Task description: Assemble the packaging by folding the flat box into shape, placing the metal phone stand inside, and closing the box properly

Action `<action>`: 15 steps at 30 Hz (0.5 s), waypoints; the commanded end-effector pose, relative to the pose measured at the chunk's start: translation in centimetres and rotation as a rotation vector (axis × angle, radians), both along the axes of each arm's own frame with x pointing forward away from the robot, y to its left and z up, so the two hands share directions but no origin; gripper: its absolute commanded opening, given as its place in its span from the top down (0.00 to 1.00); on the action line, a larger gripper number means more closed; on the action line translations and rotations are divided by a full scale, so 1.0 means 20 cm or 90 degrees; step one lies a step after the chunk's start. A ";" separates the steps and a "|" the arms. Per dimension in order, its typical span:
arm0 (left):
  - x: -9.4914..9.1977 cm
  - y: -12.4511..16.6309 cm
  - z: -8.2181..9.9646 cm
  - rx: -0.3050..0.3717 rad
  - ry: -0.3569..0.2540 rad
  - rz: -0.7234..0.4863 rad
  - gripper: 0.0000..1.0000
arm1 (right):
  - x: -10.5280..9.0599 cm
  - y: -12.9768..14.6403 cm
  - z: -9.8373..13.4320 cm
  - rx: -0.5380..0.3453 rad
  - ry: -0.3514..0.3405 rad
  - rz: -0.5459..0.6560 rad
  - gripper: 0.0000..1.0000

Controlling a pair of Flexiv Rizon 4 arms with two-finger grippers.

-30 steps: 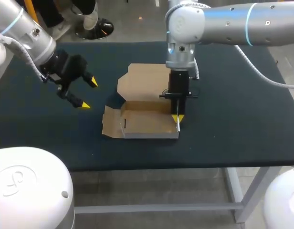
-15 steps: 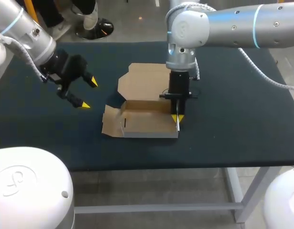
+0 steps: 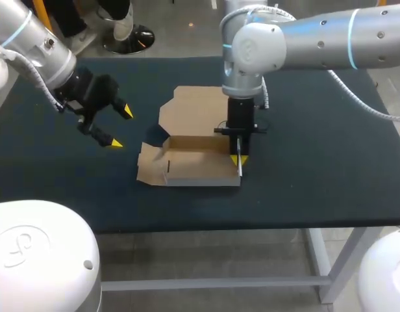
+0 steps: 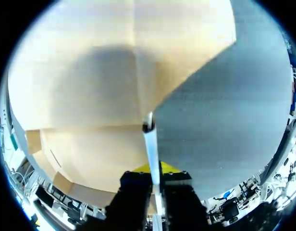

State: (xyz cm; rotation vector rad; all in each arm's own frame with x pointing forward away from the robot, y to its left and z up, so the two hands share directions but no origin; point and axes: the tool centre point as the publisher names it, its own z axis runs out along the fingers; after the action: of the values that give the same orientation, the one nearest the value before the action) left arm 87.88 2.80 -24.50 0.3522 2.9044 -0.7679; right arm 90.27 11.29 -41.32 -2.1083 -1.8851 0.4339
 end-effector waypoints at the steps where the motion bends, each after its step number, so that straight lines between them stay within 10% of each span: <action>1: 0.00 0.00 0.00 0.003 0.000 0.000 0.00 | -0.03 0.00 0.01 -0.006 -0.032 -0.007 0.89; 15: 0.00 0.00 0.00 0.003 0.000 0.000 0.00 | -0.02 -0.01 -0.01 -0.022 -0.081 -0.023 0.78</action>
State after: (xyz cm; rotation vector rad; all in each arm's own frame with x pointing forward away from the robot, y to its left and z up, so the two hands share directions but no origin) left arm 87.88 2.81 -24.50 0.3521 2.9044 -0.7679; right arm 90.38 11.25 -41.59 -2.2230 -1.9086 0.3574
